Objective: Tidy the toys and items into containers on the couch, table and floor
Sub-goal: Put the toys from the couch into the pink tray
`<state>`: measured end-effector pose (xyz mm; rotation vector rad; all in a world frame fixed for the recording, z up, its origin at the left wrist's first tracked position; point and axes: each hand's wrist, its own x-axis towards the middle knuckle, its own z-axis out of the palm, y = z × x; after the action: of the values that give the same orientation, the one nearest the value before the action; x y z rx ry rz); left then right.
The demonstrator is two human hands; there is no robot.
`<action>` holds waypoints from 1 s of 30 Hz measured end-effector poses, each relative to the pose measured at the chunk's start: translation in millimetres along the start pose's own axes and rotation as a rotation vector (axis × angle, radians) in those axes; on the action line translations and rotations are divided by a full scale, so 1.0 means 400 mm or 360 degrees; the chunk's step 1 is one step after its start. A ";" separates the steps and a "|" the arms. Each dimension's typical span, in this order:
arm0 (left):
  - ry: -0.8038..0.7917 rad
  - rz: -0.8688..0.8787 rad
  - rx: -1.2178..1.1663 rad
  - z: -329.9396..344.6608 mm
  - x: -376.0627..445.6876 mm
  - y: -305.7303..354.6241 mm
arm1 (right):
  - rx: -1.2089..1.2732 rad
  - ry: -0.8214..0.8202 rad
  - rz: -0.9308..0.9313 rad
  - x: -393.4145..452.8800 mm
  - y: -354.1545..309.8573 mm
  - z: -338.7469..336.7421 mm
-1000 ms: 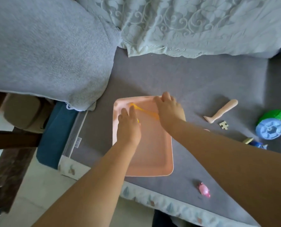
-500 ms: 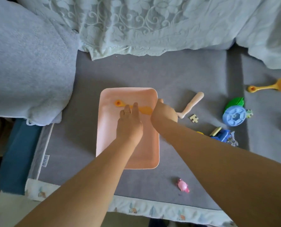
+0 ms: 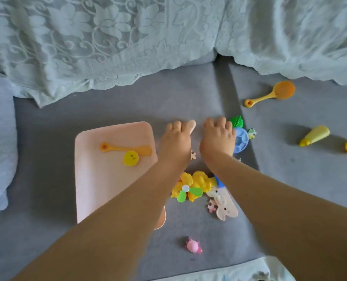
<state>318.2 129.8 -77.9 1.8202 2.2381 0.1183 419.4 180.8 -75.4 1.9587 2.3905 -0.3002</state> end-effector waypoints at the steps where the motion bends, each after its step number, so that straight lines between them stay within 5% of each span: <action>1: -0.0135 -0.0089 -0.0067 0.017 0.016 0.020 | -0.0109 0.0118 0.0000 0.010 0.031 0.009; 4: -0.0189 -0.0416 -0.0086 0.049 0.044 0.053 | -0.0213 0.0031 0.0163 0.029 0.096 0.025; 8: -0.0185 -0.0452 -0.0067 0.075 0.075 0.070 | -0.0161 -0.0177 0.0307 0.040 0.150 0.042; 14: -0.0014 -0.0480 -0.0133 0.010 0.046 0.090 | 0.0034 -0.0157 0.0161 0.018 0.106 0.017; 21: 0.0440 -0.0613 -0.0379 -0.105 -0.071 -0.095 | 0.0828 -0.0381 -0.0312 -0.051 -0.121 -0.076; 27: -0.0042 -0.0850 0.0187 -0.162 -0.183 -0.271 | 0.0837 -0.0621 -0.0695 -0.103 -0.259 -0.079; 30: -0.0138 -0.0809 0.0118 -0.149 -0.199 -0.334 | 0.0750 -0.0735 -0.0841 -0.119 -0.285 -0.055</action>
<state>191.3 29.6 -38.5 1.2041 2.5851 -0.1373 320.1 117.4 -32.5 1.1180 2.5978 -1.2722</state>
